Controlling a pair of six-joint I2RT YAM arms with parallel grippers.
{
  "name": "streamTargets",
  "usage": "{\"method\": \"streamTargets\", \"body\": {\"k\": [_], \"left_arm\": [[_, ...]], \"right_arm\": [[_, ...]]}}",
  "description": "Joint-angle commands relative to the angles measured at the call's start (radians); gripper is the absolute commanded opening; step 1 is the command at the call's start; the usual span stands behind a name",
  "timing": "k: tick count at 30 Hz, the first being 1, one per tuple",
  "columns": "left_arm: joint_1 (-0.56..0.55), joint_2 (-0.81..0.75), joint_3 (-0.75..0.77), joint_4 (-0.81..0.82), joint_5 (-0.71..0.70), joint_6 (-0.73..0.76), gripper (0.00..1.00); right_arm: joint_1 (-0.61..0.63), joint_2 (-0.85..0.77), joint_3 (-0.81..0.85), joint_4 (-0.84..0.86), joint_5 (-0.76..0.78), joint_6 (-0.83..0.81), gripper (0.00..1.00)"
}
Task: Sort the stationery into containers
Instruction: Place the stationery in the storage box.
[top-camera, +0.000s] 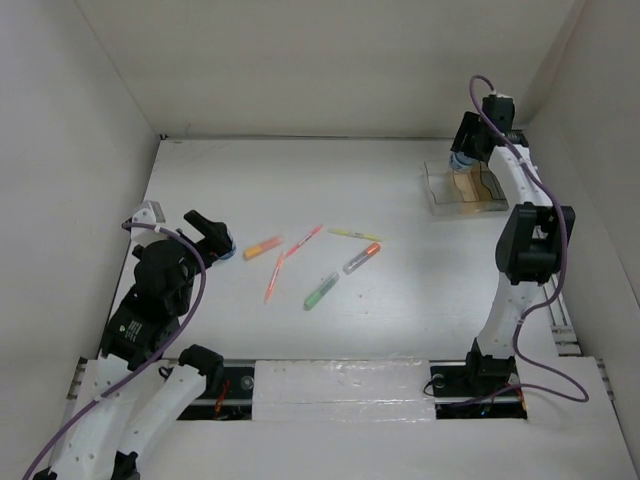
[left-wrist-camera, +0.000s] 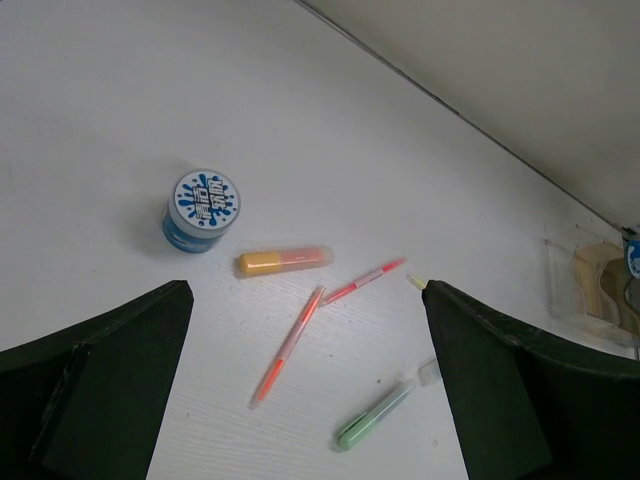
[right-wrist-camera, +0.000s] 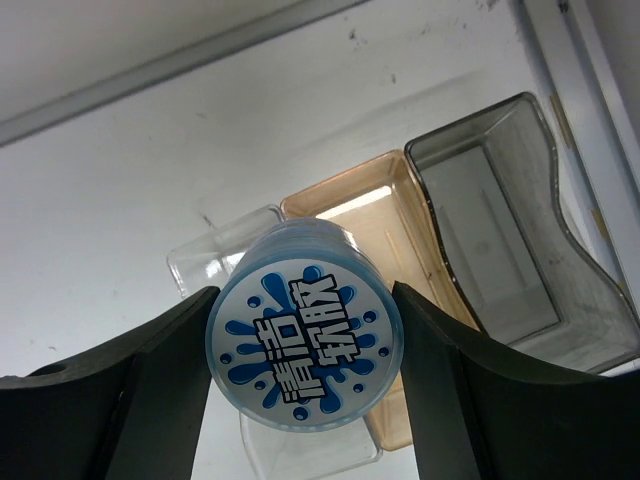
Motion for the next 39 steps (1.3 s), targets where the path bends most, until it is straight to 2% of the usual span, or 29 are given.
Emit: {"method": "streamTargets", "body": {"k": [1, 5, 11, 18, 32, 39], "left_arm": [[0.003, -0.005, 0.001, 0.044, 0.009, 0.024, 1.00], [0.003, 0.005, 0.001, 0.044, 0.018, 0.024, 1.00], [0.003, 0.014, 0.001, 0.044, 0.018, 0.024, 1.00], [0.003, 0.014, 0.001, 0.044, 0.018, 0.024, 1.00], [0.003, 0.023, 0.001, 0.054, 0.027, 0.033, 1.00], [0.003, 0.032, 0.001, 0.054, 0.046, 0.033, 1.00]], "right_arm": [[-0.014, -0.154, -0.071, 0.237, -0.057, 0.033, 0.00], [-0.014, -0.163, -0.074, 0.250, -0.077, 0.044, 0.00], [0.060, -0.096, 0.021, 0.195, -0.079, -0.008, 0.00], [0.083, -0.047, 0.021, 0.204, -0.069, -0.008, 0.00], [0.083, -0.090, -0.161, 0.303, -0.034, -0.027, 0.00], [0.025, -0.154, -0.303, 0.443, -0.143, -0.036, 0.00]]}}
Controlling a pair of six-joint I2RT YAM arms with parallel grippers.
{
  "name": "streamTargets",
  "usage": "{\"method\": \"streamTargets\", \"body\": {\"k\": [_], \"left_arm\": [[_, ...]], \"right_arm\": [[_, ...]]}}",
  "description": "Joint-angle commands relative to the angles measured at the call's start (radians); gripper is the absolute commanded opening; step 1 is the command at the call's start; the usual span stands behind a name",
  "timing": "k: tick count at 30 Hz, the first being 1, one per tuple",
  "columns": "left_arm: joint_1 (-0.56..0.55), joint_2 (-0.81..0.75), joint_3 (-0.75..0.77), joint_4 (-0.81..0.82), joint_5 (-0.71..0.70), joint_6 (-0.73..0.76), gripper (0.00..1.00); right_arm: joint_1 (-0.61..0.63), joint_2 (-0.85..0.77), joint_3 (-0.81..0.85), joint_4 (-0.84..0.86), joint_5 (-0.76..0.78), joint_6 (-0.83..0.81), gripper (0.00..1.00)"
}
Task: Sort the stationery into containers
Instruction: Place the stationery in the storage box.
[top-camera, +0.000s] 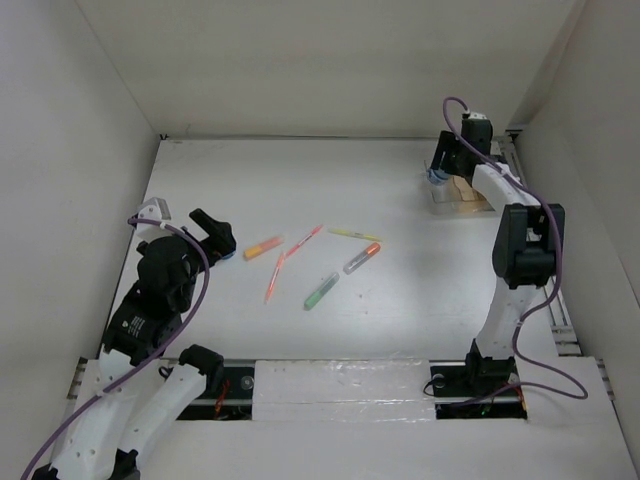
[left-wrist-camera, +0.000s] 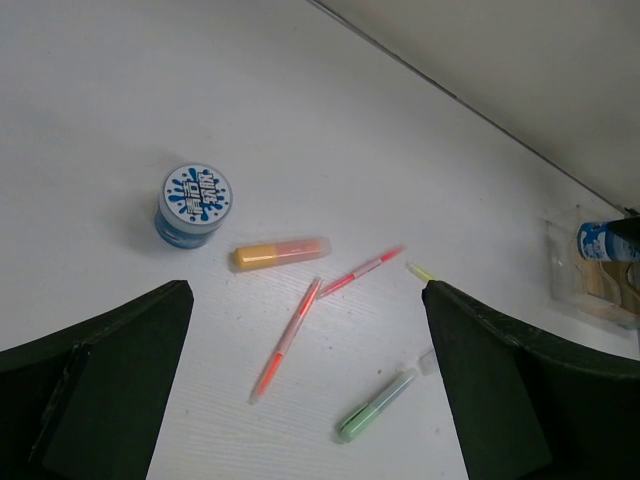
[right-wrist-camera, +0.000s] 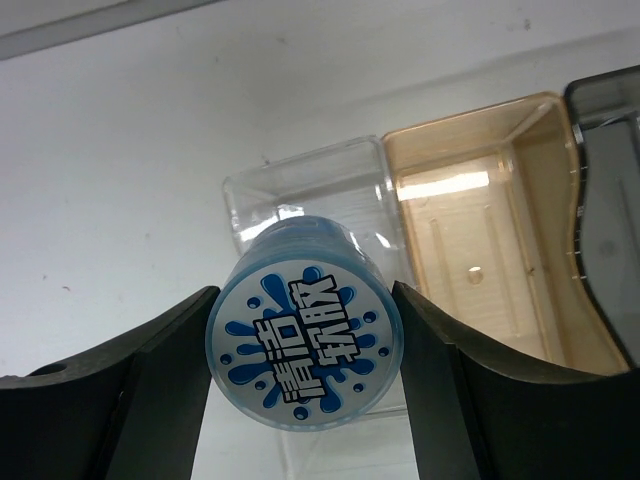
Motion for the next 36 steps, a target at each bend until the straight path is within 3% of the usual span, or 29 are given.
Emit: {"method": "streamTargets", "body": {"k": [1, 9, 36], "left_arm": [[0.003, 0.014, 0.001, 0.046, 0.012, 0.015, 1.00], [0.003, 0.014, 0.001, 0.046, 0.012, 0.015, 1.00], [0.003, 0.023, 0.001, 0.046, 0.012, 0.015, 1.00]], "right_arm": [[-0.038, -0.108, -0.029, 0.166, -0.056, -0.014, 0.00], [-0.051, -0.127, -0.026, 0.176, -0.092, -0.024, 0.00], [-0.051, 0.023, 0.072, 0.134, -0.169, -0.052, 0.00]]}}
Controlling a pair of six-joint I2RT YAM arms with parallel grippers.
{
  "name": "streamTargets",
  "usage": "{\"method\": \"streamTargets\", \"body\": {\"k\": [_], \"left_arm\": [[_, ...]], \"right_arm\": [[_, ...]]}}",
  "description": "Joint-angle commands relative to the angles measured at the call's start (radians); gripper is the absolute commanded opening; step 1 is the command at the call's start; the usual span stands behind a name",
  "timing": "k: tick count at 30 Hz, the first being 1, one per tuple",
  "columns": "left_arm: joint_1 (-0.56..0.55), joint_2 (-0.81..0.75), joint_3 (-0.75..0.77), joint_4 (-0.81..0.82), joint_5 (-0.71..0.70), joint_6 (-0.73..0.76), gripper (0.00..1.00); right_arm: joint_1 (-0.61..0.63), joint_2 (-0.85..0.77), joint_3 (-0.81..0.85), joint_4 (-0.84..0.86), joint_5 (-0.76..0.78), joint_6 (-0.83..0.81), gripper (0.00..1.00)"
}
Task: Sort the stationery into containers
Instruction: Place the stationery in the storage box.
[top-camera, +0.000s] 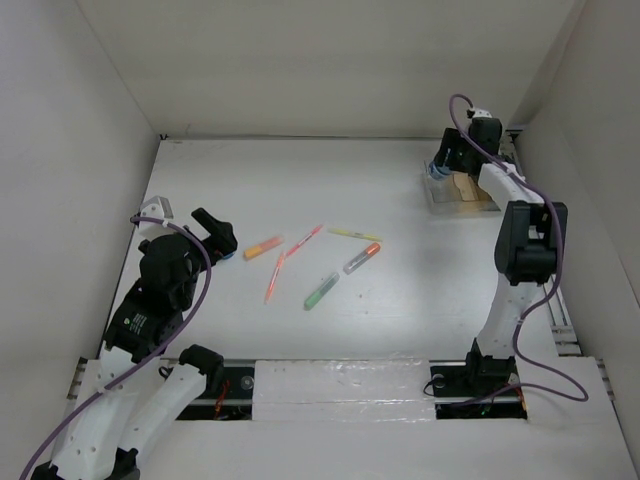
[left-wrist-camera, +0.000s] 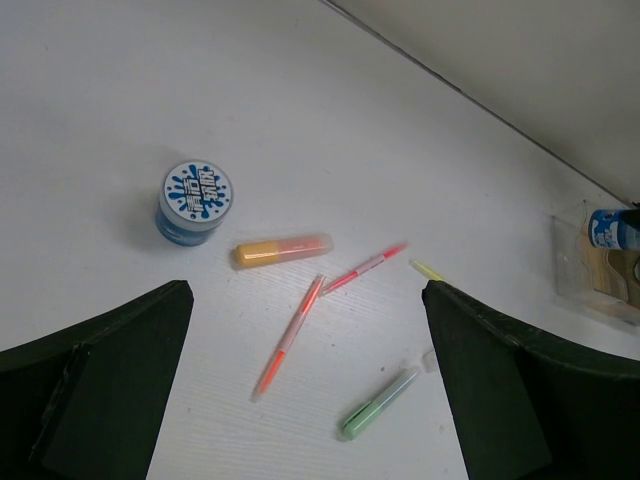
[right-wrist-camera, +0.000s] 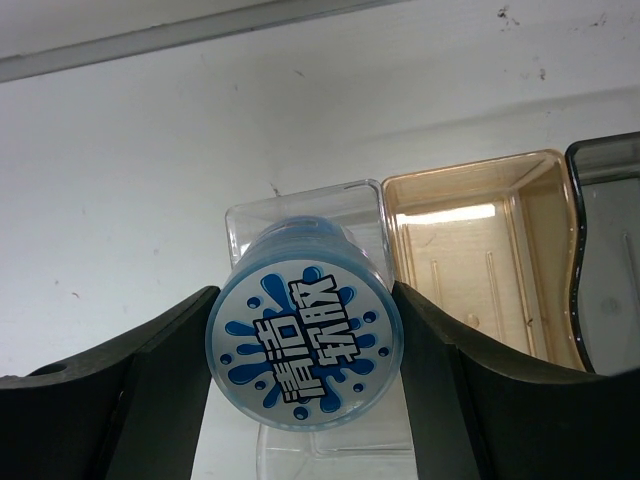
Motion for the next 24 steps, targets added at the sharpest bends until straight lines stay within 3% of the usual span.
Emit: {"method": "streamTargets", "body": {"k": [1, 20, 24], "left_arm": [[0.003, 0.006, 0.001, 0.046, 0.005, 0.011, 1.00], [0.003, 0.016, 0.001, 0.055, 0.024, 0.020, 1.00], [0.003, 0.016, 0.001, 0.055, 0.024, 0.020, 1.00]], "right_arm": [[0.004, 0.004, 0.064, 0.060, -0.026, -0.009, 0.00], [0.013, 0.070, 0.133, -0.022, 0.027, -0.029, 0.00], [0.013, 0.080, 0.155, -0.042, 0.027, -0.038, 0.11]]}}
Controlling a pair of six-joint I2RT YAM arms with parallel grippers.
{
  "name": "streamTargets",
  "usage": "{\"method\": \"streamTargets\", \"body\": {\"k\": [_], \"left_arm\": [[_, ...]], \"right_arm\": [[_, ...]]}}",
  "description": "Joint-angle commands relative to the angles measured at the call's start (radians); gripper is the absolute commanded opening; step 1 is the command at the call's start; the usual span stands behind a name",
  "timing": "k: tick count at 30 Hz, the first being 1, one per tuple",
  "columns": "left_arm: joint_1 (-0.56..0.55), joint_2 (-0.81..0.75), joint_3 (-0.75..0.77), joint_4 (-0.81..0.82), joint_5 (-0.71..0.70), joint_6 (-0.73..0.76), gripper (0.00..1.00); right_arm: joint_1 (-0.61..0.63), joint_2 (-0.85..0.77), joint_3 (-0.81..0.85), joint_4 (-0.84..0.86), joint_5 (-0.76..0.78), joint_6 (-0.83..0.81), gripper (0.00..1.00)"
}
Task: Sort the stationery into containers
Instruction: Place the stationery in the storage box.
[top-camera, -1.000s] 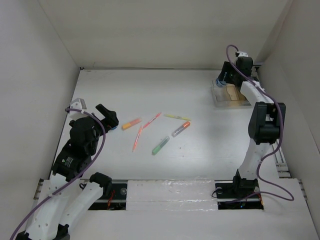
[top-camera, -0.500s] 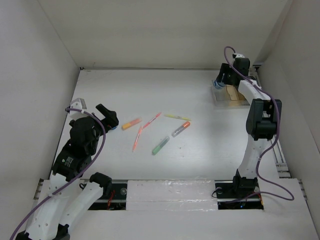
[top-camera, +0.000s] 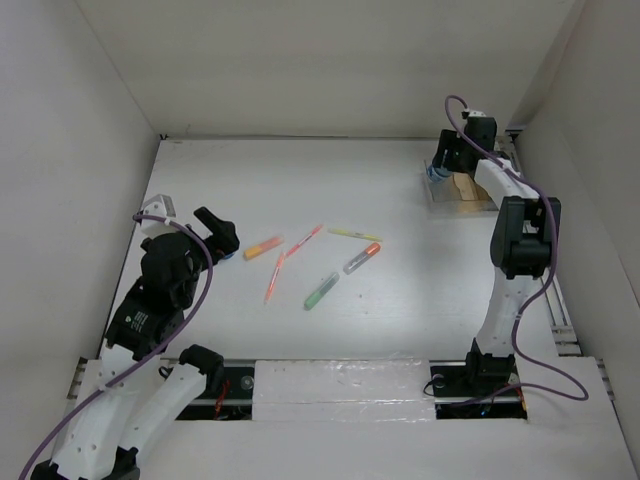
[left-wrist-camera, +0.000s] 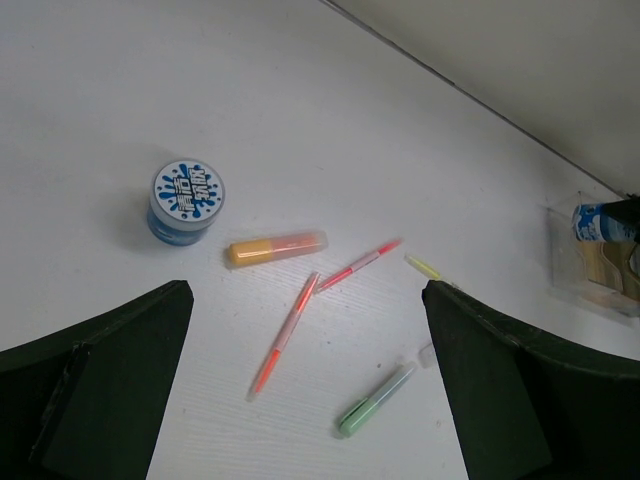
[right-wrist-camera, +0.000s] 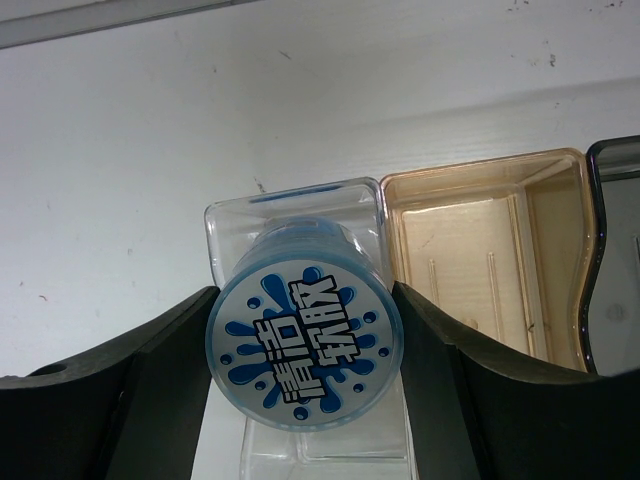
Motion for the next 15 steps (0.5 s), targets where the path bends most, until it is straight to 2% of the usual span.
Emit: {"method": "streamTargets", "body": {"k": [1, 4, 7, 12, 15], "left_arm": [[0.003, 0.008, 0.001, 0.044, 0.005, 0.016, 1.00], [0.003, 0.008, 0.001, 0.044, 0.005, 0.016, 1.00], [0.003, 0.008, 0.001, 0.044, 0.005, 0.016, 1.00], [0.003, 0.008, 0.001, 0.044, 0.005, 0.016, 1.00], [0.003, 0.018, 0.001, 0.044, 0.005, 0.016, 1.00]], "right_arm": [[0.006, 0.010, 0.069, 0.034, 0.009, -0.015, 0.13], [0.015, 0.021, 0.079, 0.034, 0.009, -0.024, 0.15], [0.015, 0.030, 0.088, 0.025, 0.018, -0.024, 0.21], [0.024, 0.040, 0.100, 0.025, 0.018, -0.033, 0.35], [0.033, 0.021, 0.088, 0.036, 0.018, -0.033, 0.49]]}}
